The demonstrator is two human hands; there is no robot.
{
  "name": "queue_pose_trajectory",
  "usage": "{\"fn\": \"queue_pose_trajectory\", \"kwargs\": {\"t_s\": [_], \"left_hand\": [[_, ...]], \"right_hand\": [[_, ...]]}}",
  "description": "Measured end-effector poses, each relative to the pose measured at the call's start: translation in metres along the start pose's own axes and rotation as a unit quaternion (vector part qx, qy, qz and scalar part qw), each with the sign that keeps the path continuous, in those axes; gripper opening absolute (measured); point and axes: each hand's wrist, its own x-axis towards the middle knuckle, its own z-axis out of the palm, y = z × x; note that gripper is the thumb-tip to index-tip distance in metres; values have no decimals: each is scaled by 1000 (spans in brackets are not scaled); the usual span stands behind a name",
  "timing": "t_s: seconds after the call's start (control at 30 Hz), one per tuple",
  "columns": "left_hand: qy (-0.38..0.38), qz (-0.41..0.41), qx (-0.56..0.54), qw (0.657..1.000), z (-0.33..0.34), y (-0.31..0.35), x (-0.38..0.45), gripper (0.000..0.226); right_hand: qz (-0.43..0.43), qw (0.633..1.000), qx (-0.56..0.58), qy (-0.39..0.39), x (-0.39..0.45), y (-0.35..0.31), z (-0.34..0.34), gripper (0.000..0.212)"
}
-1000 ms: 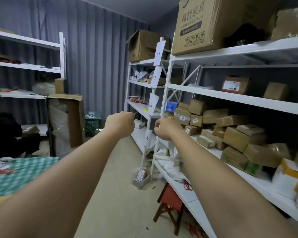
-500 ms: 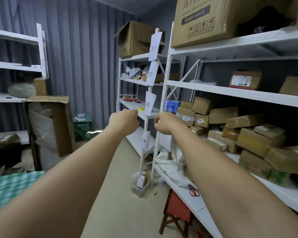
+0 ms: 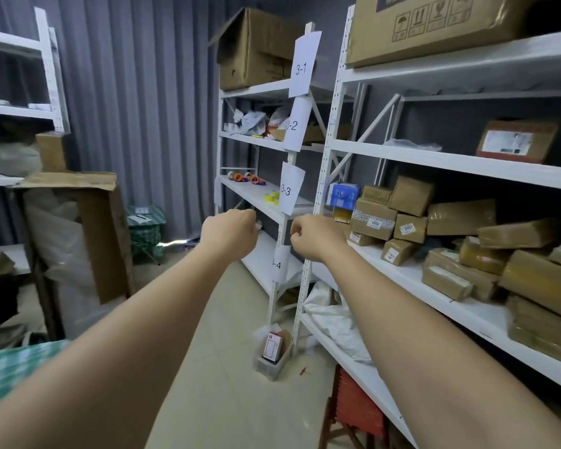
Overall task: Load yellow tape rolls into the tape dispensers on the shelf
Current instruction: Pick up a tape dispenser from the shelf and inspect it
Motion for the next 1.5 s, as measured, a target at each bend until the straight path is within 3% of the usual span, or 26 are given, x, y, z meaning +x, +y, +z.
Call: {"fn": "queue_pose_trajectory", "kwargs": {"t_s": [0.33,0.77,1.27,1.5], "left_hand": [[-23,27,-14,999,64,-48,119,26],[9,2,-25,1000,142,-103,253,23],[-38,32,-6,999,249,-227,451,23],[-21,41,-24,999,314,-264,532,26]], "right_hand": [[12,999,-13,-28,124,6,45,22],[30,999,20,-8,277,10,109,27],[40,998,41,-12,504,-23,213,28],[56,997,43,-30,596,-14,268,27]]}}
